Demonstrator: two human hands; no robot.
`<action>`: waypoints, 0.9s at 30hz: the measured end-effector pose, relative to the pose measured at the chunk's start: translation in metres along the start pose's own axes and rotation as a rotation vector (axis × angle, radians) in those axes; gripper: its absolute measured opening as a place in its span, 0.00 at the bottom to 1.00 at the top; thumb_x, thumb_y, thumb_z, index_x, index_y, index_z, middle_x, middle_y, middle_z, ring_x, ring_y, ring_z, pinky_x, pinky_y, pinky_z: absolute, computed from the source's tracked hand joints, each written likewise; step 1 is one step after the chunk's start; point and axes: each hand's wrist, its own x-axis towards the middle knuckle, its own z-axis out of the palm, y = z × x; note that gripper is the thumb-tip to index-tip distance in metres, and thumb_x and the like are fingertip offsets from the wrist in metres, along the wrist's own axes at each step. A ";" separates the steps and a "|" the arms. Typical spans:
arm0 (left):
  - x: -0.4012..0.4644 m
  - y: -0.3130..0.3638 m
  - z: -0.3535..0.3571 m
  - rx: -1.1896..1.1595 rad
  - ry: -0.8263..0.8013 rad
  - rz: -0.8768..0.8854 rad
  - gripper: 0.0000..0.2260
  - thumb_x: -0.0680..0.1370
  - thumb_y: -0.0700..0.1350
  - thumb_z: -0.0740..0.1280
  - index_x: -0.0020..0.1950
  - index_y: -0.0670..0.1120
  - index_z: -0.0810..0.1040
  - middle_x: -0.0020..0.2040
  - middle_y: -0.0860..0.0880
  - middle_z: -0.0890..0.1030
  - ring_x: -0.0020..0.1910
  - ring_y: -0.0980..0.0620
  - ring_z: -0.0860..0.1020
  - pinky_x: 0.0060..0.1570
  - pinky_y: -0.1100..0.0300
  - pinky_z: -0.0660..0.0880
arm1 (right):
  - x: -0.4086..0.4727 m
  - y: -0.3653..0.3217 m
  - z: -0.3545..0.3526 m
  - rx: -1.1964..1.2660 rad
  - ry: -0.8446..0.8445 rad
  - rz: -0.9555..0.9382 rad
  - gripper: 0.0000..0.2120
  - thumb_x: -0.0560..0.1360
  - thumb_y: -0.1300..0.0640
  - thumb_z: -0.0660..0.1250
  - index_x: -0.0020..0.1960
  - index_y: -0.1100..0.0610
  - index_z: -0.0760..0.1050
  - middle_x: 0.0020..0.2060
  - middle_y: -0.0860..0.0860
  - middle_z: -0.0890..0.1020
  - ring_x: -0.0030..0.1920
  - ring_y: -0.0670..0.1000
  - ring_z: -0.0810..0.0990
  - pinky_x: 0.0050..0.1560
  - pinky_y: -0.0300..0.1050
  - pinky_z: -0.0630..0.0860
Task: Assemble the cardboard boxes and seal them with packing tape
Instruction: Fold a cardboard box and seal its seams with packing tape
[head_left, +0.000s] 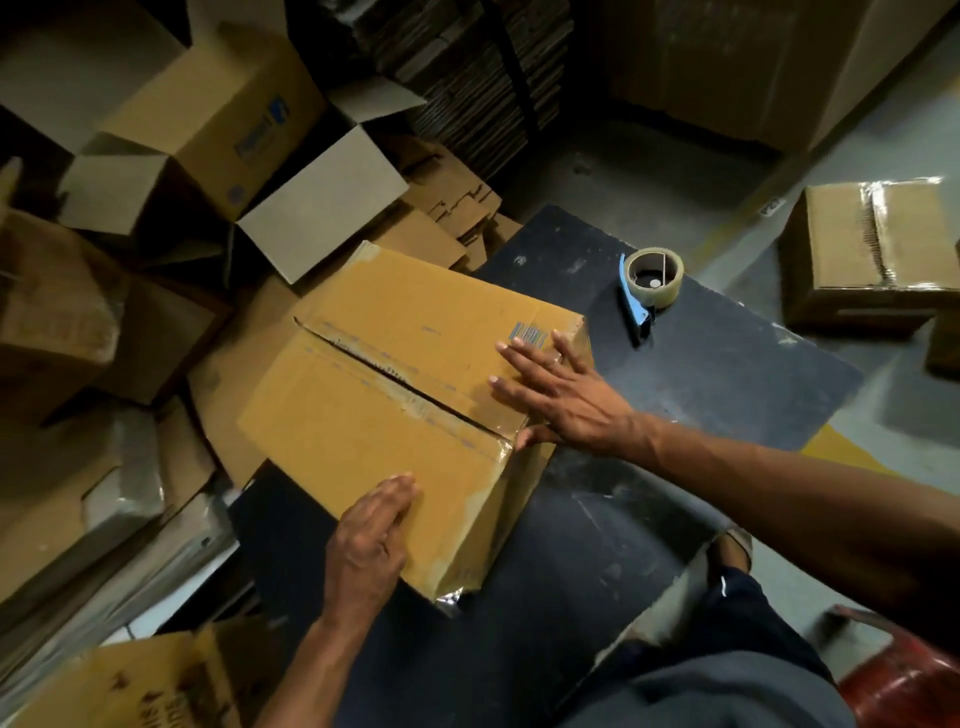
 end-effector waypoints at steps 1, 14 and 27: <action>-0.007 -0.004 0.000 -0.003 -0.019 0.015 0.24 0.75 0.29 0.68 0.69 0.45 0.81 0.70 0.51 0.79 0.71 0.51 0.76 0.70 0.45 0.75 | 0.001 -0.004 0.004 0.001 -0.004 -0.017 0.40 0.80 0.28 0.52 0.83 0.50 0.57 0.83 0.59 0.52 0.83 0.60 0.48 0.78 0.73 0.49; -0.034 -0.030 -0.014 0.247 -0.301 0.413 0.38 0.74 0.58 0.69 0.83 0.52 0.62 0.80 0.43 0.67 0.78 0.44 0.68 0.75 0.47 0.65 | 0.001 -0.083 -0.004 0.065 0.051 -0.201 0.45 0.76 0.25 0.55 0.84 0.50 0.52 0.83 0.60 0.52 0.83 0.59 0.47 0.79 0.71 0.44; -0.034 -0.015 -0.010 0.196 -0.198 0.347 0.34 0.73 0.62 0.71 0.76 0.50 0.74 0.76 0.43 0.72 0.74 0.44 0.73 0.67 0.42 0.76 | -0.010 -0.120 0.008 0.021 0.017 -0.201 0.49 0.75 0.22 0.53 0.84 0.53 0.50 0.83 0.61 0.50 0.83 0.59 0.45 0.78 0.72 0.41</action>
